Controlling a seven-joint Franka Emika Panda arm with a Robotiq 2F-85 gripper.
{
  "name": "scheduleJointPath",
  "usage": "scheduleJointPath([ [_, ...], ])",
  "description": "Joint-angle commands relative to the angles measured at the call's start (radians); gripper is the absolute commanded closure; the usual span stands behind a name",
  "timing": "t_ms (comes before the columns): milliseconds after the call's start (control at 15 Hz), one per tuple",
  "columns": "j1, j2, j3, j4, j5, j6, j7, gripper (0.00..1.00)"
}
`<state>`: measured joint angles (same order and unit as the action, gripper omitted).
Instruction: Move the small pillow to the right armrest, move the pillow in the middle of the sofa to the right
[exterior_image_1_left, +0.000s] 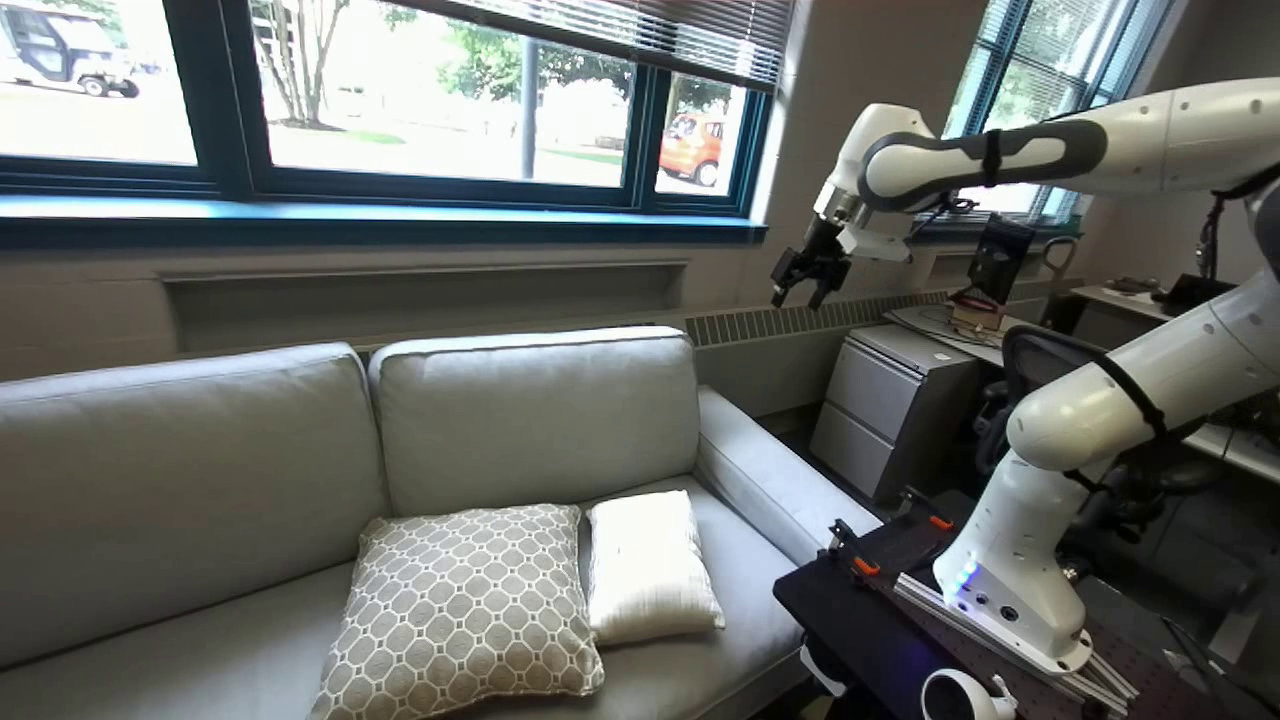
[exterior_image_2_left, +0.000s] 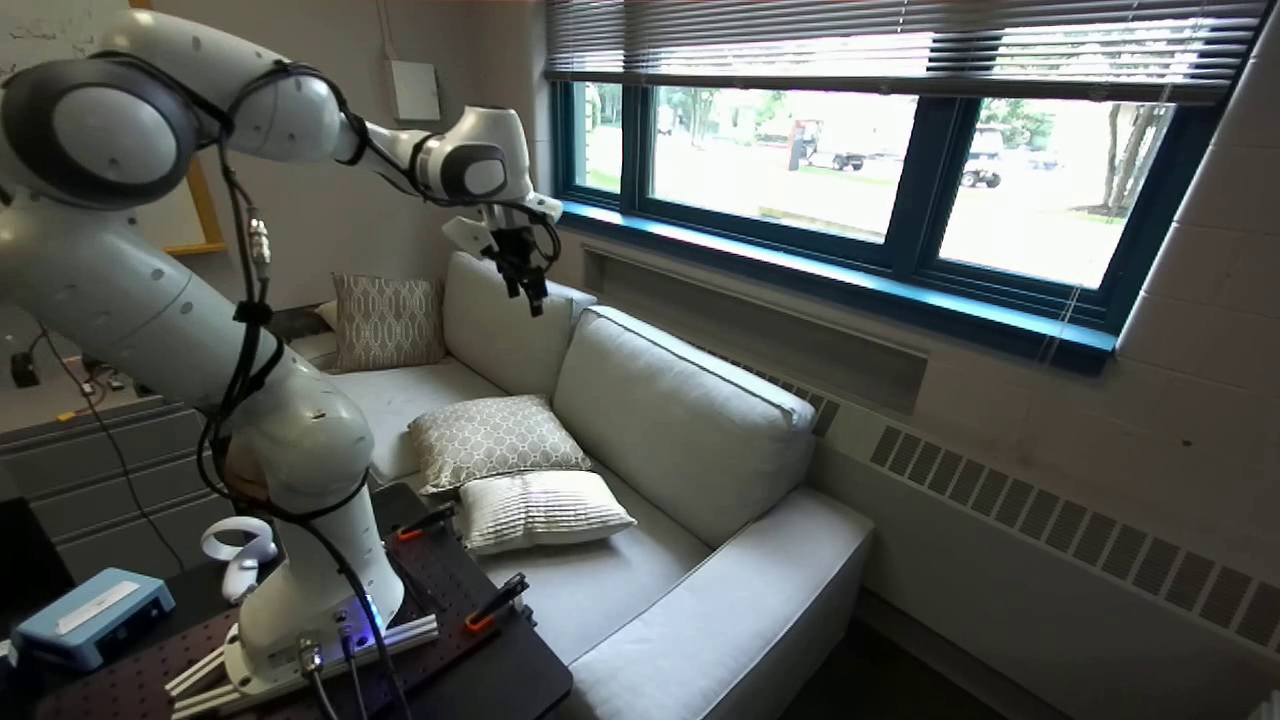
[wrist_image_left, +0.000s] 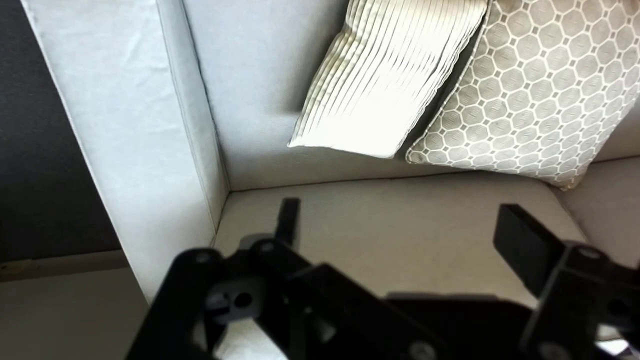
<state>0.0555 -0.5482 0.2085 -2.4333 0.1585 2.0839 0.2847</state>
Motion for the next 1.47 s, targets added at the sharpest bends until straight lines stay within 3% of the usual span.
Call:
scheduleJointPath([
  [0,-0.013,0.253,-0.035,0.064,0.004,0.136,-0.011,0.0],
  [267,0.001,0.508,-0.073,0.142,0.029,0.199,-0.021,0.0],
  [600,0.007,0.776,-0.093,0.318,0.029,0.157,-0.017,0.0],
  [933,-0.008,0.977,-0.127,0.478,0.036,0.115,-0.031,0.0],
  [1400,-0.039,1.255,-0.155,0.718,0.04,0.141,-0.097,0.0],
])
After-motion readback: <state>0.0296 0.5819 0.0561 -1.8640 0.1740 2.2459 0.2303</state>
